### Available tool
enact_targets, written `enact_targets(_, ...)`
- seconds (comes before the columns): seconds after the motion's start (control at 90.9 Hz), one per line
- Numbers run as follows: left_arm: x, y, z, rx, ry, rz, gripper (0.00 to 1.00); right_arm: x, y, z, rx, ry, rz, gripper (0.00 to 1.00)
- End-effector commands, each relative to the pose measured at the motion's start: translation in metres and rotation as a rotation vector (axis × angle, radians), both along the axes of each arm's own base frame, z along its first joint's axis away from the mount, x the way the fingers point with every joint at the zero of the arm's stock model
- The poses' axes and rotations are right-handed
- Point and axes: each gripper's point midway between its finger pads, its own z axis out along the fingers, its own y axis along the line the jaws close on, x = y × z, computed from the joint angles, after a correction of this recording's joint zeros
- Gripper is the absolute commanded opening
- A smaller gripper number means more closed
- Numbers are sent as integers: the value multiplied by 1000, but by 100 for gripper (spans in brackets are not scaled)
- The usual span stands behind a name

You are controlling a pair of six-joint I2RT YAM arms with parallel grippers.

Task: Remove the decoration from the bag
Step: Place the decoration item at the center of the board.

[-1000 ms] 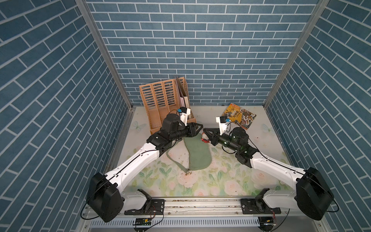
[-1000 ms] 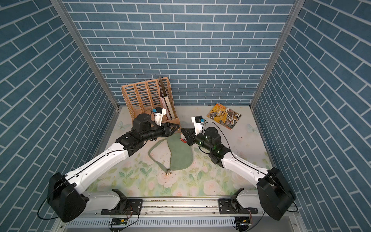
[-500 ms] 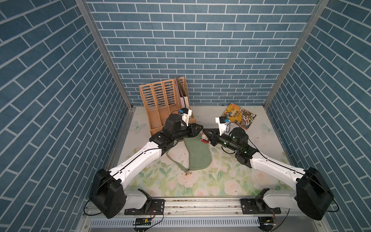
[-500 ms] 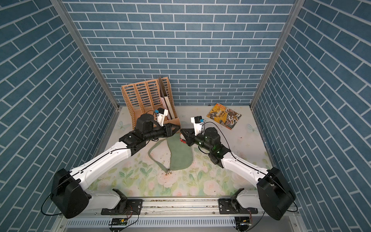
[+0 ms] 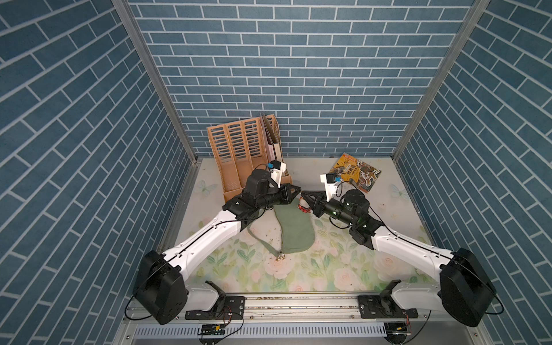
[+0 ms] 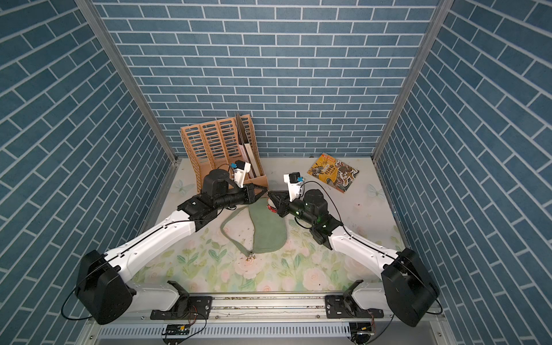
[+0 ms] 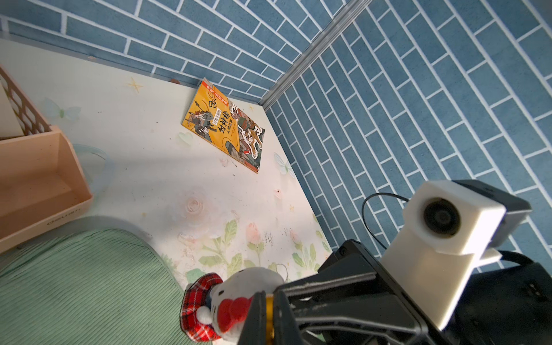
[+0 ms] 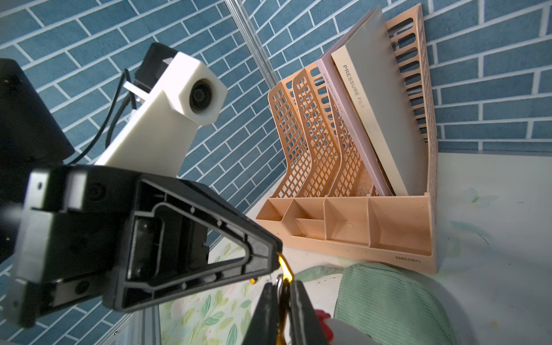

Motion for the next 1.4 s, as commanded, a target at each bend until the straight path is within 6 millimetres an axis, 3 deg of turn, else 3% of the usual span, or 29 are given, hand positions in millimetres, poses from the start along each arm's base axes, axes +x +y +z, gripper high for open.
enact_targets(0.0,-2,-9,14,5,-65,-57,3,-6,4,15,10,-51,31,16)
enact_targets(0.418,-8,-11,15,64,-135,-128,0,-15,2,20,30,-2,65,24)
enact_targets(0.737,-14,-14,17,77,-202,-191,0,-16,-10,35,123,89,93,43)
enact_targets(1.1,-20,-12,22,89,-266,-245,0,-19,-12,48,207,138,126,45)
enact_targets(1.386,-26,-4,10,113,-332,-367,0,-7,-30,48,286,182,86,48)
